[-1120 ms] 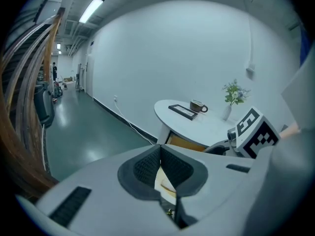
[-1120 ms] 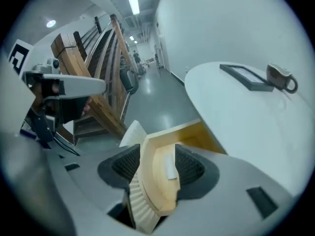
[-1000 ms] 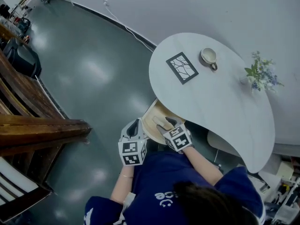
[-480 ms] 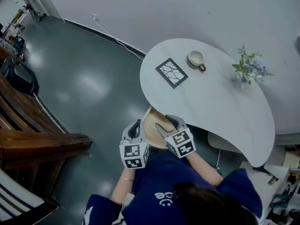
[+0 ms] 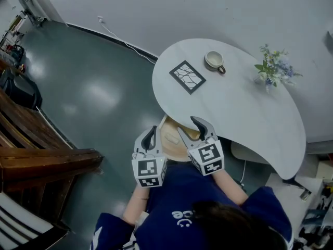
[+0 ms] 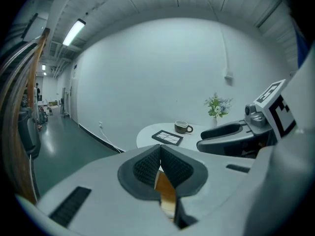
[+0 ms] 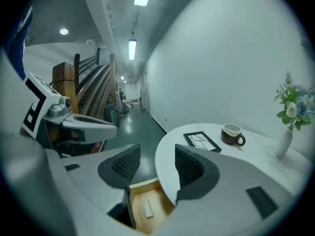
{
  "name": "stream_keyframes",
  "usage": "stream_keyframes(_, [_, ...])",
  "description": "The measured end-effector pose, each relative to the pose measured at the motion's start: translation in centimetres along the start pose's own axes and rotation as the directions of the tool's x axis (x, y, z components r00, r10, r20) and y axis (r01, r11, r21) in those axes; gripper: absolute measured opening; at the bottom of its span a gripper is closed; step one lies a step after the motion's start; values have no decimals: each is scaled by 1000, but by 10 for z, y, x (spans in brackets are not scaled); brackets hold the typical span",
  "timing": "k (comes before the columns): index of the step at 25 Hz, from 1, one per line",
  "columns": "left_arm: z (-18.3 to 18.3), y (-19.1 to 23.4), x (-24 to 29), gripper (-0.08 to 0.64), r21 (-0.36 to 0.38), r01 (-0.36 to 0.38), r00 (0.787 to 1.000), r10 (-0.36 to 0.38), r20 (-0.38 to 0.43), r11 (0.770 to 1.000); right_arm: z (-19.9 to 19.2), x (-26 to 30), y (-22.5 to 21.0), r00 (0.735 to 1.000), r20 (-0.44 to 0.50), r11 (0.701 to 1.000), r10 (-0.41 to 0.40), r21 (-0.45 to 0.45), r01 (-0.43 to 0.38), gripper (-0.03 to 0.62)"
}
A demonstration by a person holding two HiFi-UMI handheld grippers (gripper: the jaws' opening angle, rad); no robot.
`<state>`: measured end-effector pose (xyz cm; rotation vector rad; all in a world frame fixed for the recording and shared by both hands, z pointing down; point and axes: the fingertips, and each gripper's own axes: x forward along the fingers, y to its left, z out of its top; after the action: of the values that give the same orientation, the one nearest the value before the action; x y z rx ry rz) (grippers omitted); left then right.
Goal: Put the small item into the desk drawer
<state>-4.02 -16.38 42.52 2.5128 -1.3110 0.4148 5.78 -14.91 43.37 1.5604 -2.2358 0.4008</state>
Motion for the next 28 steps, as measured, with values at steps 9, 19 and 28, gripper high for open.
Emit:
stream_keyframes(9, [5,0,-3,3,8,-4,1000,4,21,1000,17,-9,-10,997,61,999,-52,20,50,187])
stream_keyframes(19, [10,-1,-4,3,11,4,999,-5,35,1000,20,-11,-9,995,74,997,-73,9,73,59])
stream_keyframes(28, [8,-7,-5,3,15,26,999,-27,31,1000,15,-13,-9,995,62,996,-77,46,74,8])
